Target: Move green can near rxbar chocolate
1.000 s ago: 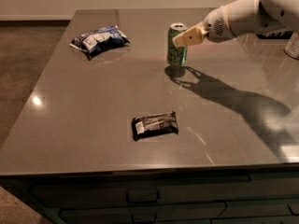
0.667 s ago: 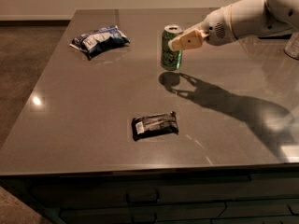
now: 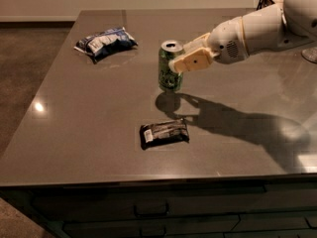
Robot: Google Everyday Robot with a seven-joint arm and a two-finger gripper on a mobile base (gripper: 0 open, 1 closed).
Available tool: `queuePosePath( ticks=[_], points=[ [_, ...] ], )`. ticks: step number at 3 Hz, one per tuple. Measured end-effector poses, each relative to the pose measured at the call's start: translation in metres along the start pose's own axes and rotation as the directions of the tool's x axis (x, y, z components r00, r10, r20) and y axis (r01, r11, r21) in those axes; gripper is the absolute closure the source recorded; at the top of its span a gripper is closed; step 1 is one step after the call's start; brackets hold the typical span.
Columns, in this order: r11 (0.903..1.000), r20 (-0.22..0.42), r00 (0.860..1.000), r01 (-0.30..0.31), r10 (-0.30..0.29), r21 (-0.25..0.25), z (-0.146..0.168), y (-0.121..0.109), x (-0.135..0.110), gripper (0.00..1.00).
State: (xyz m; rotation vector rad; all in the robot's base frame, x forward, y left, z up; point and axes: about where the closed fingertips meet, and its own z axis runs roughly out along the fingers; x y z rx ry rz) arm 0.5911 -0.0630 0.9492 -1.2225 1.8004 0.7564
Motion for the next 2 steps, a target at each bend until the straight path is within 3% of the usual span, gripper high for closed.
queuePosePath(
  ticks=[1,2],
  points=[
    [0.9977,-0.023,0.998,0.049,-0.050,-0.046,0.006,0.024,0.008,0.84],
    [0.9942,-0.047,0.995,0.079,-0.083,-0.072,0.008,0.034,0.021,0.61]
  ],
)
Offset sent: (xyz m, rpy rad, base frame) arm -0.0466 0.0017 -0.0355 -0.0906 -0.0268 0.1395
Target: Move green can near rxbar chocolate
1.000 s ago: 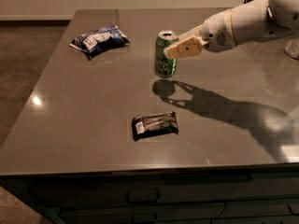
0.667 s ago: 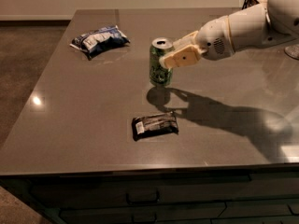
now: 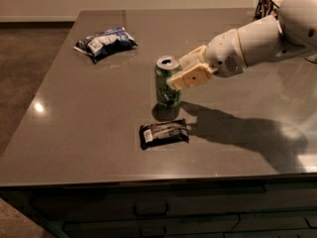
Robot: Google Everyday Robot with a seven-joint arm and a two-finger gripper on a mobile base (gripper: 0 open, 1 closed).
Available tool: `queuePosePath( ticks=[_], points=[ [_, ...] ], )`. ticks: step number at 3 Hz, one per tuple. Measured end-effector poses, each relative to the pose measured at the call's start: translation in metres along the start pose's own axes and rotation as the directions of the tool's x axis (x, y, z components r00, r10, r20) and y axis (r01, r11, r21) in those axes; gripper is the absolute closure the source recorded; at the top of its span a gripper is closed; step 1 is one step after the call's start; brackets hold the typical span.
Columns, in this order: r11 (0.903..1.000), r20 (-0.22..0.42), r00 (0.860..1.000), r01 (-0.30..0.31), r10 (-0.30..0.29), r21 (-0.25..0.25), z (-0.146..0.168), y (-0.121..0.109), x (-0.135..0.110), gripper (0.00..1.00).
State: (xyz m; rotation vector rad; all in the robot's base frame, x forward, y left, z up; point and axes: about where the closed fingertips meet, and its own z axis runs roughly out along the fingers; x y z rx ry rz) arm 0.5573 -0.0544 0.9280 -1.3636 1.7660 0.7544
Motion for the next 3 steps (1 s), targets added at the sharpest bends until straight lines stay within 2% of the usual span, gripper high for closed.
queuePosePath(
  ticks=[2,3],
  points=[
    [0.9977,0.040,0.999,-0.002,0.005,-0.067,0.002,0.007,0.030,0.14],
    [0.9976,0.038,0.999,0.000,0.003,-0.069,0.004,0.007,0.029,0.00]
  ],
)
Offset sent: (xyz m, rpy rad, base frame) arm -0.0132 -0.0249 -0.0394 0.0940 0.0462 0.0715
